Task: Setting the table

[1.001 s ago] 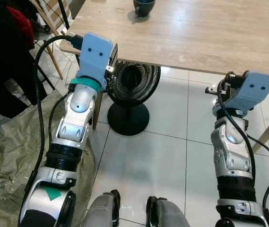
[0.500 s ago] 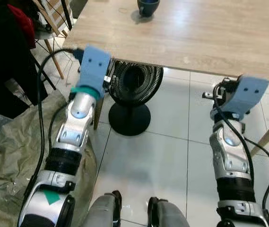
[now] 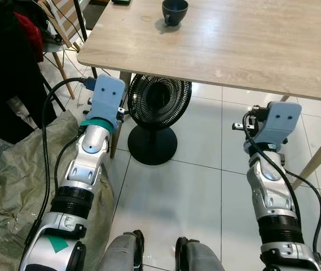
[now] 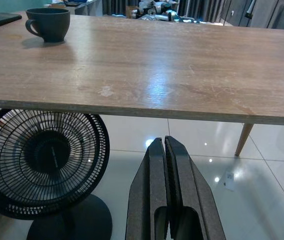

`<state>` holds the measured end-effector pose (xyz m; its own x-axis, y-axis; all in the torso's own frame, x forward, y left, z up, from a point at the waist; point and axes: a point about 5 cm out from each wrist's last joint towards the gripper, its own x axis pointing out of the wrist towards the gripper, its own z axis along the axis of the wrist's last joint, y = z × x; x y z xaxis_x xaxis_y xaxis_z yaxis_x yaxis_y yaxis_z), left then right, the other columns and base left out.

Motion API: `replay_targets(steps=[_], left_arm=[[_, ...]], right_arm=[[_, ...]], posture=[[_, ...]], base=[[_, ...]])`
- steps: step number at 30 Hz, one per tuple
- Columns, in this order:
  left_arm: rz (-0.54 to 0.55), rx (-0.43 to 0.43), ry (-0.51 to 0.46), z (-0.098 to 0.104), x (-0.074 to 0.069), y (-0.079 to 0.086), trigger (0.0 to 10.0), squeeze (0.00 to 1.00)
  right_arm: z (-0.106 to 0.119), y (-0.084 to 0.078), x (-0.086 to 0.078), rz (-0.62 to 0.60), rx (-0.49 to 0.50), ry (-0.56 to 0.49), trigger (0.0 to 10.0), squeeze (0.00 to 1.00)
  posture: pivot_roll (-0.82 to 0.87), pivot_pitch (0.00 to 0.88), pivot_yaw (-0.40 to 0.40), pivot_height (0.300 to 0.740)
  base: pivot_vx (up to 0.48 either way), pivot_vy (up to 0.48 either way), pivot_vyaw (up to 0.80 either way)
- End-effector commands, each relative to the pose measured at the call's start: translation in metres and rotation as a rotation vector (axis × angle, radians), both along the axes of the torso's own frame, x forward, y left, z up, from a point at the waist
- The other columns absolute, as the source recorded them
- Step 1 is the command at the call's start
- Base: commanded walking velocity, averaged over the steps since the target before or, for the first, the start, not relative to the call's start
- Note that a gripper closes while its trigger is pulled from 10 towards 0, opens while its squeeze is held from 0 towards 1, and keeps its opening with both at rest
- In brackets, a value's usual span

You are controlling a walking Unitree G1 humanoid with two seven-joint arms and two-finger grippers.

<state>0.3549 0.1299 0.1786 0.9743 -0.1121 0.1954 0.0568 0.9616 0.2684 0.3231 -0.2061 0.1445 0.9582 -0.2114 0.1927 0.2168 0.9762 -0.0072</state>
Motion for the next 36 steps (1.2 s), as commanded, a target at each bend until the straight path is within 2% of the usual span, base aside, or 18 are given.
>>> replay_targets(steps=[1,21,24,36], left_arm=[[0.004,0.002,0.006,-0.0027,0.0007,0.0002,10.0,0.00],[0.000,-0.003,0.002,-0.0027,0.0022,-0.0025,10.0,0.00],[-0.007,-0.005,0.004,-0.0035,0.0022,-0.0045,10.0,0.00],[-0.014,-0.008,0.004,-0.0036,0.0017,-0.0062,10.0,0.00]], right_arm=[[-0.0039,-0.0021,-0.0018,-0.015,0.008,0.004,10.0,0.00],[-0.0043,-0.0072,-0.0019,-0.038,0.020,-0.002,10.0,0.00],[-0.0049,-0.0091,-0.0017,-0.047,0.053,0.000,10.0,0.00],[-0.0049,-0.0091,-0.0027,-0.048,0.050,0.001,10.0,0.00]], posture=[[0.11,0.047,0.046,0.740],[0.10,0.057,0.049,0.740],[0.09,0.060,0.051,0.740],[0.09,0.066,0.050,0.740]], base=[[0.000,0.000,0.00],[0.000,0.000,0.00],[0.000,0.000,-0.80],[0.000,0.000,-0.80]])
